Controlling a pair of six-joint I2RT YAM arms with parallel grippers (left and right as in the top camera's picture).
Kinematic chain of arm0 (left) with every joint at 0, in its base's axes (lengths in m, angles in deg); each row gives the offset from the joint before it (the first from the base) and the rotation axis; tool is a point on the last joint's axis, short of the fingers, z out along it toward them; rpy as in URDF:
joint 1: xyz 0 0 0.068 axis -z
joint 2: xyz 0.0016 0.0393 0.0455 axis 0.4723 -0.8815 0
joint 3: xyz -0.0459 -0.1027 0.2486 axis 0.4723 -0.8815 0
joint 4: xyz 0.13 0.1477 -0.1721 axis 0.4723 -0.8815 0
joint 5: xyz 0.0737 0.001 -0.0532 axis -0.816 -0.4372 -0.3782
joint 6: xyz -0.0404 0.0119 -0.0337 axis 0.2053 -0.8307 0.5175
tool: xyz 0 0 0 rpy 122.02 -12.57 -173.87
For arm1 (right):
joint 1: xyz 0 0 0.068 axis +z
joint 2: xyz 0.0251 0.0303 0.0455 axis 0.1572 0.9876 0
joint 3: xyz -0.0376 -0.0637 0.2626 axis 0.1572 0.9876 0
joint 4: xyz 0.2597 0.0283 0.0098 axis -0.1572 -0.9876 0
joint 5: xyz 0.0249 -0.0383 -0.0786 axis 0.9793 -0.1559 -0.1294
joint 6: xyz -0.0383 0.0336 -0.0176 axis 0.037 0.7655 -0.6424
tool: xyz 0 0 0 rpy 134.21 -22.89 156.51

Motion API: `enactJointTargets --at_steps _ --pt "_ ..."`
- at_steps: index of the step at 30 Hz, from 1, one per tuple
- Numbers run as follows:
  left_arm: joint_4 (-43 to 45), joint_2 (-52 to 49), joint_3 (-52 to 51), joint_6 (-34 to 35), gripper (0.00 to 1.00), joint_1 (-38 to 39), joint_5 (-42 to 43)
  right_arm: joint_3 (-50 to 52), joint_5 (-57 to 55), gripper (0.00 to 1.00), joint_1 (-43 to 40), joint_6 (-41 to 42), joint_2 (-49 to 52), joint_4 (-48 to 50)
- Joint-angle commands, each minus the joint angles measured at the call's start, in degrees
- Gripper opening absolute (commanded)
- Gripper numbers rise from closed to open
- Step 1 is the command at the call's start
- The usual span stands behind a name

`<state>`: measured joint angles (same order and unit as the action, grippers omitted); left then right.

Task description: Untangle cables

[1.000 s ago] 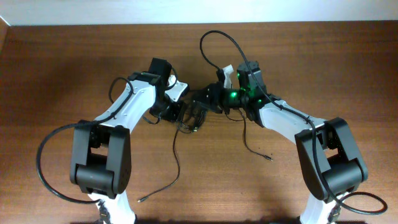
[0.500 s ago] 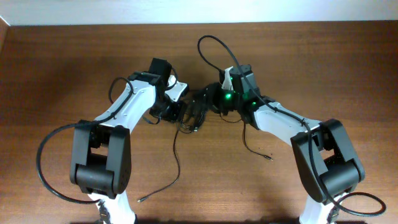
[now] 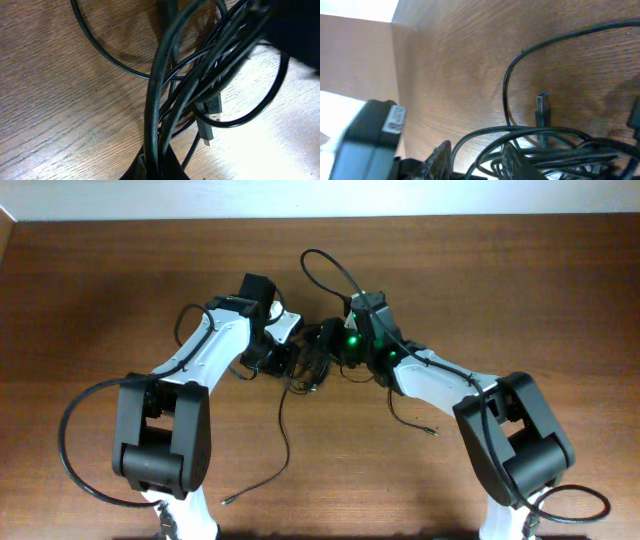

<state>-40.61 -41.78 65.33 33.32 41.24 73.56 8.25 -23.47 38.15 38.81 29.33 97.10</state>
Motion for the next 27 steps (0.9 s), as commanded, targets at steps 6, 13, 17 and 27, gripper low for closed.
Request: enactJointTargets --at_steps 6,13,17,27 --pt "-0.28 -0.52 -0.31 0.35 0.01 0.07 0.87 0.07 3.08 0.28 0.33 -0.59 3.37 6.25" --pt "-0.26 -0.52 -0.31 0.35 0.01 0.07 0.85 0.09 3.08 0.04 0.35 -0.83 5.03 4.04" --pt "-0.26 -0.52 -0.31 0.35 0.01 0.07 0.81 0.07 21.90 0.04 -6.14 -3.63 2.32 7.10" --pt "-0.31 -0.52 -0.31 0.35 0.00 0.07 0.63 0.07 61.18 0.04 -31.78 -11.32 -5.33 8.11"
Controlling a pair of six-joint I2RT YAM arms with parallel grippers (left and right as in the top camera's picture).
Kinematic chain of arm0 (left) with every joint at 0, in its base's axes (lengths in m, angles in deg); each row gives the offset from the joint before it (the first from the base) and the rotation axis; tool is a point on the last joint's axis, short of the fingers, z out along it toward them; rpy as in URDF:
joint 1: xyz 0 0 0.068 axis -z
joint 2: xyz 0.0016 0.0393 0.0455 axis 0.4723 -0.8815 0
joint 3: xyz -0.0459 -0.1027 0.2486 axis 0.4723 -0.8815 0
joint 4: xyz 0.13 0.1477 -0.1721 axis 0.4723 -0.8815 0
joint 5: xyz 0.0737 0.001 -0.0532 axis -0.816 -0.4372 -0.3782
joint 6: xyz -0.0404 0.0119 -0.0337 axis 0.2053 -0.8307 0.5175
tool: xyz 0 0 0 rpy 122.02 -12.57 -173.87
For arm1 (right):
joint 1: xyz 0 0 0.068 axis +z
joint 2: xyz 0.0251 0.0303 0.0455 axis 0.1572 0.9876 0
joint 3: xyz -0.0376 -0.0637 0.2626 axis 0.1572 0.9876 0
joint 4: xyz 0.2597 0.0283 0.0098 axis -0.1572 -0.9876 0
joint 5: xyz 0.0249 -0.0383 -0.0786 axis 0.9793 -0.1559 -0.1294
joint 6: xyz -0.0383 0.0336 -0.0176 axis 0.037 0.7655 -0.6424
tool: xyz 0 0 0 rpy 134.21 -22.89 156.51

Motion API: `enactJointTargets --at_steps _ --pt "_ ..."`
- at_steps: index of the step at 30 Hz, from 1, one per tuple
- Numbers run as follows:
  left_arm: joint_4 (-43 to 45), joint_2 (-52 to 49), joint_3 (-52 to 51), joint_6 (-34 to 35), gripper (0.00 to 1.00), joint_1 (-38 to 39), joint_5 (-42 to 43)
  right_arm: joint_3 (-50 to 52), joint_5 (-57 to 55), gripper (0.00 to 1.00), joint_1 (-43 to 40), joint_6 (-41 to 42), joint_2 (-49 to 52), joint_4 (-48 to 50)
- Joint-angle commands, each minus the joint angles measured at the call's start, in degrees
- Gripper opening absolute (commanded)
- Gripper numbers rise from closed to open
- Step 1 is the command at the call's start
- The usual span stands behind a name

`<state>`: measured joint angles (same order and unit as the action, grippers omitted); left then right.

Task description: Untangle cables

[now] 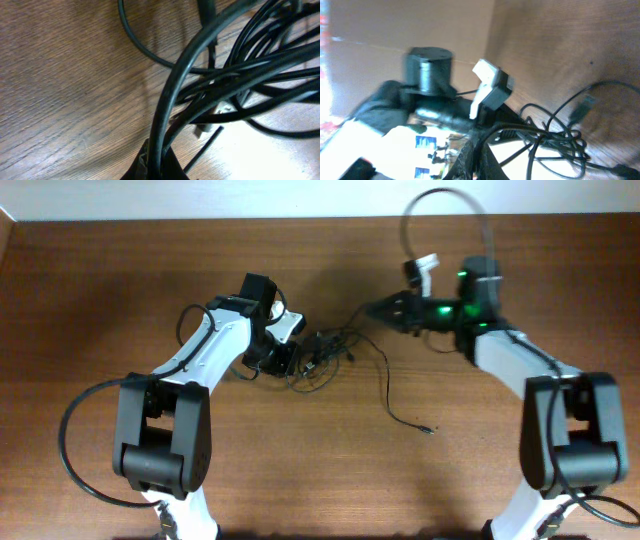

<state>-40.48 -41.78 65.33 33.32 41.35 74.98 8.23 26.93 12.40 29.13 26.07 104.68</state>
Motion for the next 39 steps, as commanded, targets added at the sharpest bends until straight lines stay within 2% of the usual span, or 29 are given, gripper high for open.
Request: enactJointTargets --at_steps 1,8,10,12,14,16,17,18,19,22,26,29,31,35,39 --pt "-0.44 -0.52 -0.31 0.35 0.00 -0.04 -0.79 0.33 12.39 0.04 -10.25 -1.55 -2.08 -0.87" --pt "-0.44 -0.52 -0.31 0.37 0.00 -0.04 -2.12 2.03 12.39 0.04 -27.26 -1.73 -2.01 -3.41" --pt "-0.50 -0.52 -0.31 2.67 0.00 -0.11 -6.29 3.15 12.39 0.04 -30.47 -1.73 -2.01 -3.39" --pt "-1.62 -0.52 -0.31 10.19 0.00 -0.11 -17.99 5.14 12.39 0.04 -33.29 -4.46 -2.01 -3.39" --pt "-1.53 -0.52 -0.31 11.10 0.00 -0.20 -18.18 7.85 12.37 0.04 -34.03 -6.03 -2.01 -3.43" --pt "-0.66 -0.52 -0.31 11.02 0.00 -0.15 -14.12 11.10 11.61 0.24 -32.87 -7.39 -2.01 -3.41" --pt "-0.61 -0.52 -0.31 11.02 0.00 -0.15 -14.03 12.74 10.56 0.49 -30.86 -7.78 -2.01 -3.39" --pt "-0.61 -0.52 -0.31 11.02 0.00 -0.15 -14.03 13.94 9.44 0.55 -28.61 -8.61 -2.01 -3.37" --pt "-0.61 -0.52 -0.31 11.02 0.00 -0.15 -14.03 14.80 8.33 0.56 -25.97 -10.32 -2.01 -3.41" --pt "-0.66 -0.52 -0.31 11.02 0.00 -0.15 -14.03 15.80 4.17 0.57 -16.41 -11.19 -2.01 -3.30" --pt "-0.87 -0.52 -0.31 11.02 0.00 -0.15 -14.01 15.78 2.19 0.58 -2.27 -10.23 -2.01 2.71" --pt "-0.90 -0.52 -0.31 11.04 0.00 -0.15 -13.99 15.74 -7.50 0.58 5.73 -7.23 -2.01 4.22" --pt "-0.92 -0.52 -0.31 11.02 0.00 -0.15 -13.97 15.74 -14.49 0.58 9.79 -5.16 -2.01 4.68" --pt "-0.98 -0.52 -0.31 11.02 0.00 -0.15 -13.79 15.74 -20.74 0.58 16.00 -2.27 -2.01 11.13" --pt "-1.07 -0.52 -0.31 11.02 0.00 -0.15 -13.79 15.74 -33.73 0.58 19.56 0.13 -2.01 11.50"
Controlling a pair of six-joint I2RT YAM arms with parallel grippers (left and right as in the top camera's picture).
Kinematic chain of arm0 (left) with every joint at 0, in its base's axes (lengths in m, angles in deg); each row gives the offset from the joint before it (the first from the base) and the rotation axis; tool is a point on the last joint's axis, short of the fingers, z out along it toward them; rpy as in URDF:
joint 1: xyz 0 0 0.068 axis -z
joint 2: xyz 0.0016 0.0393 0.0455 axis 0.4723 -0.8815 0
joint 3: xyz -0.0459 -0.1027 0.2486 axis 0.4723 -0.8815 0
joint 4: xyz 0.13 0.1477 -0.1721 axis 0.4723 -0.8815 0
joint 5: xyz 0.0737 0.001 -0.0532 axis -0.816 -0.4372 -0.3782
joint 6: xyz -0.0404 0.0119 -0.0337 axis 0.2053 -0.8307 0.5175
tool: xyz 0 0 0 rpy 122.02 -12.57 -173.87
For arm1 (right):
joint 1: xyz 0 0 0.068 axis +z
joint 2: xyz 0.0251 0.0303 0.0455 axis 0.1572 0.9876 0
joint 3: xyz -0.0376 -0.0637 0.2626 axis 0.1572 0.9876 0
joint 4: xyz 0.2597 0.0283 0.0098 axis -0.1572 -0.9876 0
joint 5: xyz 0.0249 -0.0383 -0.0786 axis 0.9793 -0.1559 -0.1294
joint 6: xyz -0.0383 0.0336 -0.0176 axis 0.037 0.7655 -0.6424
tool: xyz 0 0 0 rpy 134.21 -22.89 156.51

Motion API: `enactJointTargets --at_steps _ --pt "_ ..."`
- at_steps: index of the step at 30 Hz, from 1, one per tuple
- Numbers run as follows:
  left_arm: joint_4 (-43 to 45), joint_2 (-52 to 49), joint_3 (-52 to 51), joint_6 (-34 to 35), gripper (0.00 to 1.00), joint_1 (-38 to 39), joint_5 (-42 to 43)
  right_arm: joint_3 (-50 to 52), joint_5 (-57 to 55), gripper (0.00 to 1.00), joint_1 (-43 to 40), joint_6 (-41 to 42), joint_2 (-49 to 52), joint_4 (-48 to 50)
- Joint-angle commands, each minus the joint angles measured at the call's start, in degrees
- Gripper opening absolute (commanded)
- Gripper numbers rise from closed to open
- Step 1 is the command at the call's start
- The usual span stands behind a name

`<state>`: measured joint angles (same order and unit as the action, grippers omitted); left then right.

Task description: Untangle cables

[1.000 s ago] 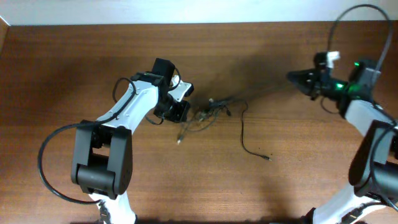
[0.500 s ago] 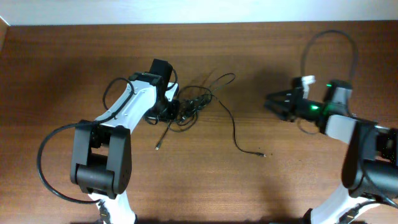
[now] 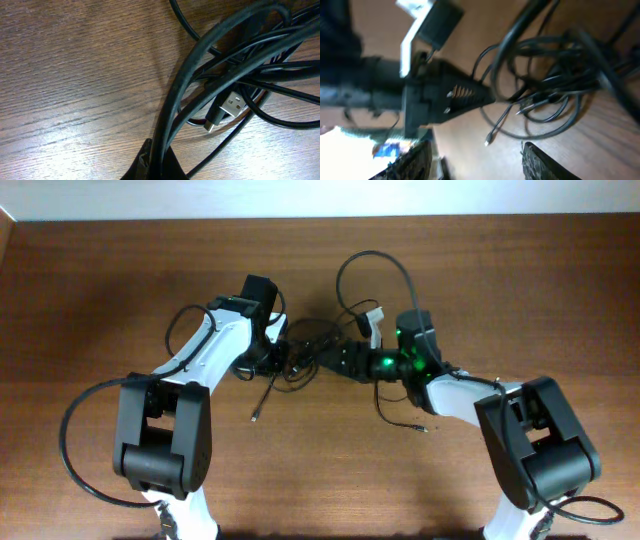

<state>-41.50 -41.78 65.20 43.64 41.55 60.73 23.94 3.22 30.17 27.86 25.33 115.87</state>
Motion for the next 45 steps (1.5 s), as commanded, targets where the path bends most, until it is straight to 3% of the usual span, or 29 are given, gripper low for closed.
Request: enactJointTargets --at_steps 1,4,12,15,18,21,25,30,38,42,44,45 --pt "-0.04 -0.52 -0.17 0.70 0.00 -0.35 0.46 0.02 -13.97 0.61 2.73 1.40 -1.27 0.35" --pt "-0.07 -0.52 -0.17 0.70 0.00 -0.35 0.46 0.02 -21.35 0.61 3.96 1.38 -1.27 3.28" --pt "-0.07 -0.52 -0.17 0.70 0.00 -0.35 0.46 0.02 -24.55 0.60 6.25 1.38 -0.98 8.48" --pt "-0.07 -0.52 -0.17 0.70 0.00 -0.35 0.46 0.02 -27.17 0.47 7.74 1.36 -0.28 9.38" --pt "-0.07 -0.52 -0.17 0.70 0.00 -0.35 0.44 0.02 -27.65 0.41 8.90 1.36 -0.28 12.96" --pt "-0.11 -0.52 -0.15 0.52 0.00 -0.35 0.44 0.02 -27.63 0.04 8.85 1.33 -0.28 12.44" --pt "-0.13 -0.52 -0.17 0.52 0.00 -0.35 0.44 0.02 -14.91 0.04 4.70 3.58 -2.54 15.30" --pt "-0.11 -0.52 -0.17 0.52 0.00 -0.35 0.42 0.02 1.68 0.04 -6.27 7.45 -13.53 15.26" --pt "-0.09 -0.52 -0.17 0.52 0.00 -0.35 0.42 0.04 18.27 0.04 -22.97 15.96 -20.98 15.23" --pt "-0.09 -0.52 -0.17 0.52 0.00 -0.35 0.42 0.09 23.61 0.04 -31.82 12.94 -20.94 13.77" --pt "-0.09 -0.52 -0.17 0.52 0.00 -0.35 0.42 0.09 24.09 0.04 -35.78 6.05 -20.94 5.11" --pt "-0.09 -0.52 -0.17 0.52 0.00 -0.35 0.42 0.09 24.00 0.20 -36.98 1.31 -20.94 -0.13"
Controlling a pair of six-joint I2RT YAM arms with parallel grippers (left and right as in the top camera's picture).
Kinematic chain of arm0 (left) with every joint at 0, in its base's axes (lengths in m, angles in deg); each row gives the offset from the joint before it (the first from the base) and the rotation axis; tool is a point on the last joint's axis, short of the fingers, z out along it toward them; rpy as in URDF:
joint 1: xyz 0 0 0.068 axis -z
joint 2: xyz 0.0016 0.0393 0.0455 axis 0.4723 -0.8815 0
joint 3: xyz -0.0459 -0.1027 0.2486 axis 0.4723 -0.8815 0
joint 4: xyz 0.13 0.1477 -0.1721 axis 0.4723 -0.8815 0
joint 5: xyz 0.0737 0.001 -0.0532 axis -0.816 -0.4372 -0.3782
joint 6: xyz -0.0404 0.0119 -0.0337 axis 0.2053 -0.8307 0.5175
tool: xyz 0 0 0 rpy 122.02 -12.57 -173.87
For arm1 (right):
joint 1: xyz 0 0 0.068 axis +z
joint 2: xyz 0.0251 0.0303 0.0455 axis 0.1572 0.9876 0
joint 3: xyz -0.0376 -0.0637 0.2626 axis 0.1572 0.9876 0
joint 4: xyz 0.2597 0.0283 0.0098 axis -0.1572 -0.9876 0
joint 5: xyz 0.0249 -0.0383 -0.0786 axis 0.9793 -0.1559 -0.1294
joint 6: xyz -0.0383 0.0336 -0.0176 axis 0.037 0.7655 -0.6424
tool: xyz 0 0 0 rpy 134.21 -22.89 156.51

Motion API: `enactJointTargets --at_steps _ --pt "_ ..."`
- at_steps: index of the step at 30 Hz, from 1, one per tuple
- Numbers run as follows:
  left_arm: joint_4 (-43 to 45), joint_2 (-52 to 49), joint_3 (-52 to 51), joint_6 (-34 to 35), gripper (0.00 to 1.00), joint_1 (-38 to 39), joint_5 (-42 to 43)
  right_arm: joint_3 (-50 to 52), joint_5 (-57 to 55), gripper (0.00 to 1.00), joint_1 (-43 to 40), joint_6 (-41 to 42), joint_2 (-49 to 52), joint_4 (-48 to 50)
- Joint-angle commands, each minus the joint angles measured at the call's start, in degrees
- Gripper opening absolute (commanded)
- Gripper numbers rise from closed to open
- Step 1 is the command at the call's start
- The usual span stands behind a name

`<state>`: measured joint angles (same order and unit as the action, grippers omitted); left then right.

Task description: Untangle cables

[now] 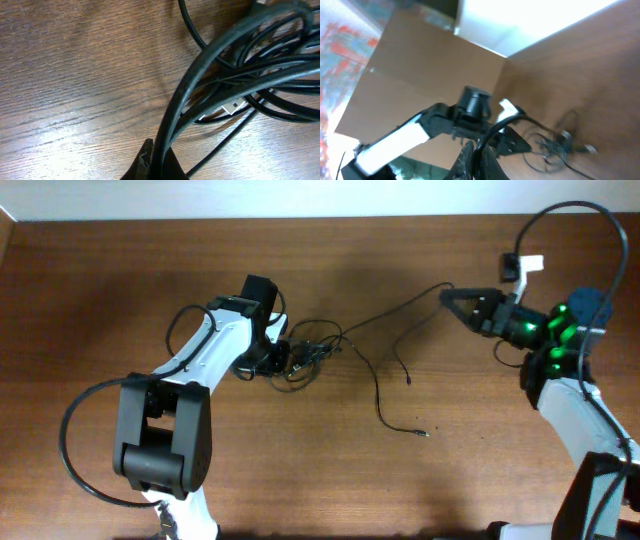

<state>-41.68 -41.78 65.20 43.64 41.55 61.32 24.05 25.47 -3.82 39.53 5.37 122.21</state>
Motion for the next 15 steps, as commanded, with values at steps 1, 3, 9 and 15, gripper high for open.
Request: enactJointTargets --at_steps 1,3,9,15 --pt "0.09 -0.52 -0.17 0.52 0.05 -0.35 -0.17 -0.02 1.31 0.81 -3.80 -14.99 -0.98 -11.67" --pt "0.09 -0.52 -0.17 0.52 0.47 -0.35 -0.17 -0.02 -2.27 0.99 -5.27 -26.05 -0.98 -26.43" --pt "0.09 -0.52 -0.17 0.52 0.99 -0.35 -0.15 0.00 -27.02 0.98 -5.55 -40.19 -0.98 -56.81" --pt "0.35 -0.52 -0.17 0.57 0.99 -0.35 -0.13 0.00 -50.82 0.99 -5.53 -40.17 -0.98 -58.80"
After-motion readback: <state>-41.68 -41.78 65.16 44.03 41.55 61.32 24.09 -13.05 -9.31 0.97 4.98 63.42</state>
